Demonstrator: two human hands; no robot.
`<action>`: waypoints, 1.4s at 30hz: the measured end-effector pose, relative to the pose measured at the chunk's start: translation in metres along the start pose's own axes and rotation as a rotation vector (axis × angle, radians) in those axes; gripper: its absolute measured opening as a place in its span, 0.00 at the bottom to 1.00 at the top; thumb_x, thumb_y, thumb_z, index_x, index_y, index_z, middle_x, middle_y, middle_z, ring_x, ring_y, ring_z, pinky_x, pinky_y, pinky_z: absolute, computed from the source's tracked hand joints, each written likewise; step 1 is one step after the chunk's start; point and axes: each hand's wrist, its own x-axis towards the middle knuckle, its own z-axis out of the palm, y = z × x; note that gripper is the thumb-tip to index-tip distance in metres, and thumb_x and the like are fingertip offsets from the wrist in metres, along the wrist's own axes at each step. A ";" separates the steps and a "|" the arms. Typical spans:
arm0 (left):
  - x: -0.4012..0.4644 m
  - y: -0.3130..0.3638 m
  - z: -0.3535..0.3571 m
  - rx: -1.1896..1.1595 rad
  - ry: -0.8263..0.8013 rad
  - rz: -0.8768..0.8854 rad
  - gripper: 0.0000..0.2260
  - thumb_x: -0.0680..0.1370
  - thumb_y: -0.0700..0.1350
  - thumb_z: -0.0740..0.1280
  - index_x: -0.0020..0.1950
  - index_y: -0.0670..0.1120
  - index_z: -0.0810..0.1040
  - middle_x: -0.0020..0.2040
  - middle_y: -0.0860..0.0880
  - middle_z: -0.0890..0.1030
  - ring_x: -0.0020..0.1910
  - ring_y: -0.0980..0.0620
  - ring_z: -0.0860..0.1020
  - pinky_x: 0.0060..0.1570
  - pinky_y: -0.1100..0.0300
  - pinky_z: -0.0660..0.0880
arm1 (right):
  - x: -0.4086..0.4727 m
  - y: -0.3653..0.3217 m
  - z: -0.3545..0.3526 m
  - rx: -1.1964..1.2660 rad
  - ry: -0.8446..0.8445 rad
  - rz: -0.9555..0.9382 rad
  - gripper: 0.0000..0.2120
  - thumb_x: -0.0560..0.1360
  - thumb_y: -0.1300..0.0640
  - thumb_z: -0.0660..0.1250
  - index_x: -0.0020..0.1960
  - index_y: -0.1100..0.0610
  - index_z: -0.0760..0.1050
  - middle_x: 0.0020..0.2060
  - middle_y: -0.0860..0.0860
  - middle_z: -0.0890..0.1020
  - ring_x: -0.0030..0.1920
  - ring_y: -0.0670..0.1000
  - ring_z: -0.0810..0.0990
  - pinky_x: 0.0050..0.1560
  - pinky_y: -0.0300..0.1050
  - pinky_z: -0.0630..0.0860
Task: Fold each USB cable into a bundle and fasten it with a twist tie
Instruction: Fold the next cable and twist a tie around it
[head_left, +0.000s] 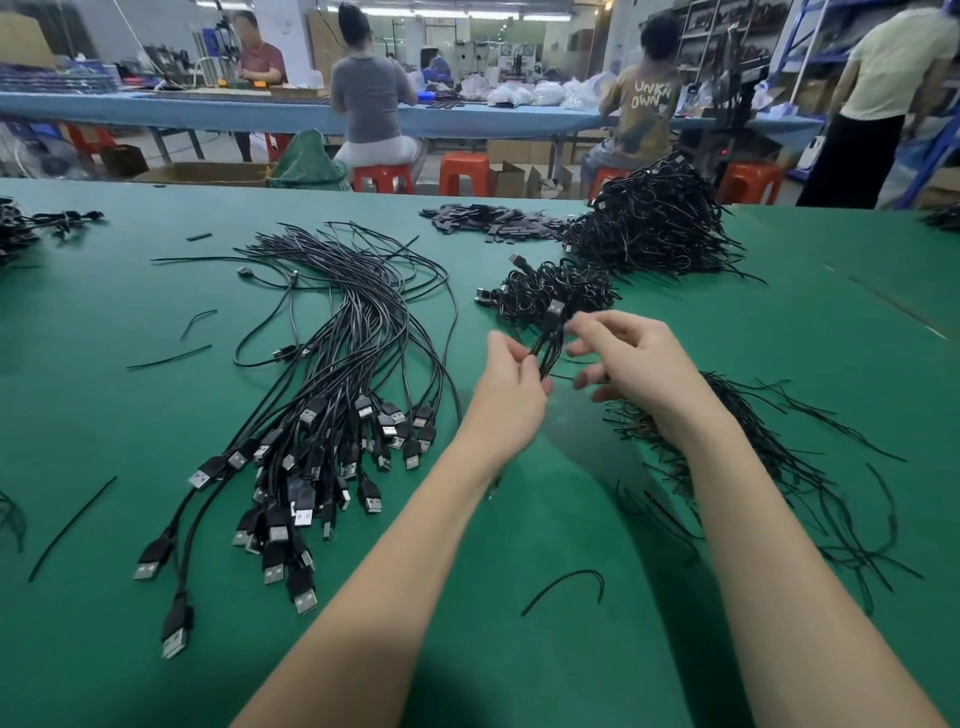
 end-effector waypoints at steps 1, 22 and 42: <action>-0.002 -0.005 0.001 -0.090 -0.001 -0.064 0.08 0.85 0.43 0.53 0.46 0.52 0.60 0.43 0.46 0.74 0.28 0.61 0.72 0.26 0.64 0.65 | 0.001 0.003 -0.008 -0.245 0.024 -0.020 0.08 0.79 0.48 0.69 0.46 0.49 0.83 0.37 0.42 0.84 0.32 0.41 0.81 0.33 0.33 0.74; 0.003 -0.025 -0.003 -0.495 0.055 -0.125 0.08 0.86 0.41 0.53 0.48 0.49 0.61 0.36 0.49 0.72 0.25 0.58 0.64 0.21 0.68 0.58 | 0.007 0.016 -0.013 -0.557 0.103 -0.038 0.03 0.79 0.54 0.66 0.47 0.49 0.78 0.40 0.43 0.81 0.39 0.40 0.76 0.36 0.31 0.68; 0.007 -0.029 0.000 -0.452 0.077 -0.169 0.07 0.85 0.41 0.54 0.47 0.49 0.62 0.35 0.48 0.73 0.24 0.59 0.65 0.22 0.67 0.59 | -0.004 0.001 0.009 0.684 -0.070 -0.097 0.06 0.68 0.66 0.75 0.45 0.61 0.83 0.41 0.56 0.87 0.45 0.50 0.87 0.46 0.37 0.81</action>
